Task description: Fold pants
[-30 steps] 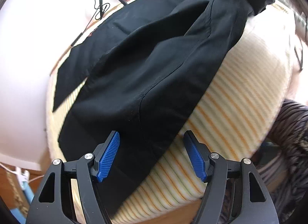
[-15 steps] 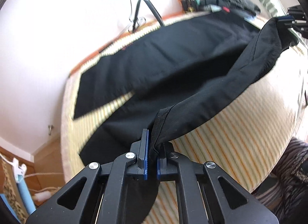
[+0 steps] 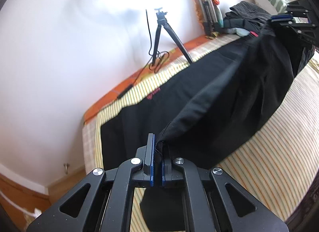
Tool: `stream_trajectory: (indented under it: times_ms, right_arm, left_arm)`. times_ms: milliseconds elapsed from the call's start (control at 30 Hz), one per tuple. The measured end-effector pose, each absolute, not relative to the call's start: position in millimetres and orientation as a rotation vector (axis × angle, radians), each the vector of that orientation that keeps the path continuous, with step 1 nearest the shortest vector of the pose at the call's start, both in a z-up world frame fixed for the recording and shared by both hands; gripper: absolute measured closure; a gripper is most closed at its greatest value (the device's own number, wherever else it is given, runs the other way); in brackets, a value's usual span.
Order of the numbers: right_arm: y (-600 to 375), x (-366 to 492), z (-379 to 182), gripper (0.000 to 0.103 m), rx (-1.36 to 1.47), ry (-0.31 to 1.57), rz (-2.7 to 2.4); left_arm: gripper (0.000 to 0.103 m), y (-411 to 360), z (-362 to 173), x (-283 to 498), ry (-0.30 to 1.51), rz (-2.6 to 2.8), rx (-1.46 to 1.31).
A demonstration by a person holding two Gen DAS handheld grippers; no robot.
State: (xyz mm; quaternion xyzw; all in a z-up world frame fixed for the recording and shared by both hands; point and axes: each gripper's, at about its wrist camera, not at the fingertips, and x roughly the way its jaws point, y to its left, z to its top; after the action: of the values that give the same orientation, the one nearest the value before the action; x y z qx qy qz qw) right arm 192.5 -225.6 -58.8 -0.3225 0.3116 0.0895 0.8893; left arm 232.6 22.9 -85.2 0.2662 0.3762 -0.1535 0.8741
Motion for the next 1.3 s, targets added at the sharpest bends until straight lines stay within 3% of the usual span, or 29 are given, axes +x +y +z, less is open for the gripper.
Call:
stream_trajectory:
  times_ms: [333,633,733,900,967,1033,1067,1233,1300]
  right_arm:
    - [-215.7,317.8,-110.2,0.096,-0.729,0.751,0.1]
    - [-208.9,371.1,-174.7,0.097,-0.769,0.877,0.082]
    - [-208.6,383.1,-194.5,0.097,-0.77,0.918,0.077]
    - [-208.8,394.7,-211.0,0.096,-0.749,0.948,0.068]
    - [-211.6,397.5,-209.2,0.096,-0.724,0.96,0.07]
    - [-214.5,399.5,-207.5,0.096,-0.712,0.967,0.074]
    - [-216.7,400.1,-205.5,0.093,-0.699,0.973,0.072]
    - [-223.7,400.5,-194.2,0.06,-0.636,0.979,0.042]
    - [-226.5,401.0,-194.0,0.059,-0.627,0.99,0.038]
  left_arm:
    - [0.099,22.1,-122.8,326.4,0.849,-0.333,0.602]
    - [0.095,31.2,-161.2,379.5,0.943,-0.346,0.513]
    - [0.083,34.7,-164.7,387.3,0.96,-0.336,0.478]
    - [0.048,47.0,-153.7,395.8,0.957,-0.347,0.351]
    - [0.046,54.9,-145.4,398.9,0.954,-0.347,0.288]
    - [0.037,67.3,-133.6,397.5,0.948,-0.364,0.215]
    - [0.035,71.3,-128.8,395.5,0.938,-0.363,0.204]
    - [0.032,92.2,-108.0,382.3,0.906,-0.35,0.178]
    - [0.032,102.9,-102.7,378.7,0.897,-0.32,0.184]
